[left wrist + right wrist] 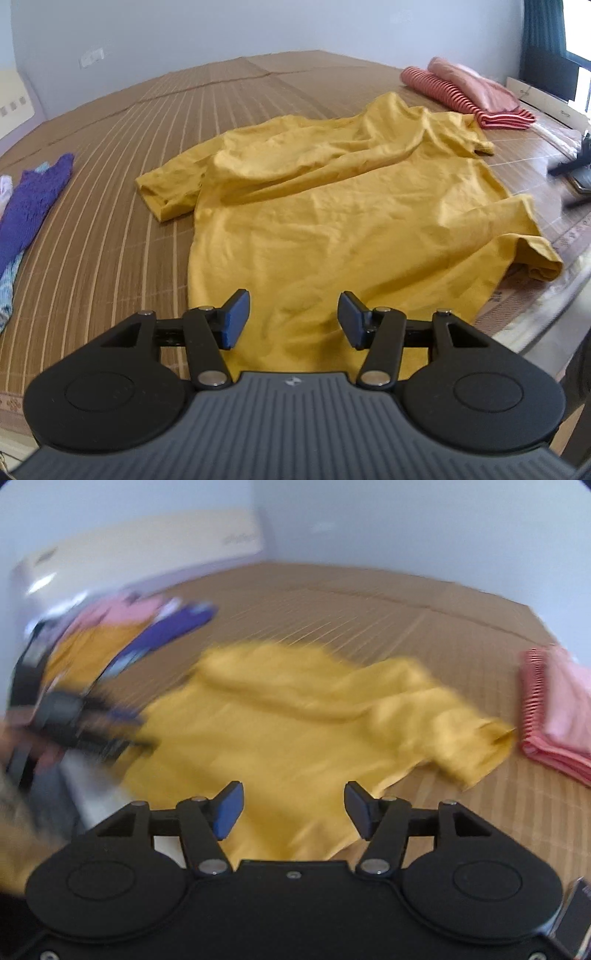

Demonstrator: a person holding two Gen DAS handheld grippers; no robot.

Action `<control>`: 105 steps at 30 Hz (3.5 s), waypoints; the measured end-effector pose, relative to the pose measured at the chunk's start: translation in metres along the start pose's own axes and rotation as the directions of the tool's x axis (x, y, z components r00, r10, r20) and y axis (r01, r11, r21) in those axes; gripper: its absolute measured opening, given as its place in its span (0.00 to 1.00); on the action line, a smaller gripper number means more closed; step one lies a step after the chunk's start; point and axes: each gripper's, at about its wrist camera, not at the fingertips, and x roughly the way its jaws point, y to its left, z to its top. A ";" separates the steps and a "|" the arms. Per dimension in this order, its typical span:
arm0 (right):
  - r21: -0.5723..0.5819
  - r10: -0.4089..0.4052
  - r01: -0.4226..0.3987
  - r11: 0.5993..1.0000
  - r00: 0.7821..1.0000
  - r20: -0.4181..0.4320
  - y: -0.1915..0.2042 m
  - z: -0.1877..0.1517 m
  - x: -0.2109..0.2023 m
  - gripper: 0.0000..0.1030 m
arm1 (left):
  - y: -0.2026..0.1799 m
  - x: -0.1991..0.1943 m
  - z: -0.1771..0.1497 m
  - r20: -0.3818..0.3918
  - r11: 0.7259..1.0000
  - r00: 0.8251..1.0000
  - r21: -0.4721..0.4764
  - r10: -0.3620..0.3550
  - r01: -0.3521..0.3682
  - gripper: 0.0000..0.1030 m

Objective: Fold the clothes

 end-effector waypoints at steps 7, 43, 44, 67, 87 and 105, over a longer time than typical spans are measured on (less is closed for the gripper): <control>-0.182 -0.151 0.137 0.974 0.987 -0.063 0.060 -0.031 0.019 0.57 | -0.025 -0.018 0.004 0.039 0.995 0.998 0.087 -0.054 0.051 0.58; 0.091 -0.280 0.267 0.959 0.942 0.185 0.035 -0.037 -0.014 0.04 | -0.045 -0.035 -0.045 0.020 0.956 1.000 0.292 0.012 -0.018 0.62; 0.085 -0.296 0.284 0.955 0.933 0.205 0.035 -0.033 -0.018 0.04 | -0.048 -0.034 -0.045 0.026 0.953 1.000 0.304 0.000 -0.008 0.62; 0.039 -0.310 0.309 0.950 0.933 0.184 0.024 -0.012 -0.027 0.41 | 0.014 -0.035 -0.028 0.074 0.992 0.994 -0.101 -0.074 0.082 0.64; -0.256 0.146 -0.182 0.949 0.978 -0.150 0.124 0.177 0.243 0.66 | 0.034 0.004 -0.026 0.077 0.961 0.984 -0.213 -0.163 0.176 0.64; -0.153 0.172 -0.184 0.971 0.981 -0.092 0.104 0.179 0.253 0.10 | 0.037 0.004 -0.044 0.143 0.975 0.989 -0.210 -0.041 0.071 0.09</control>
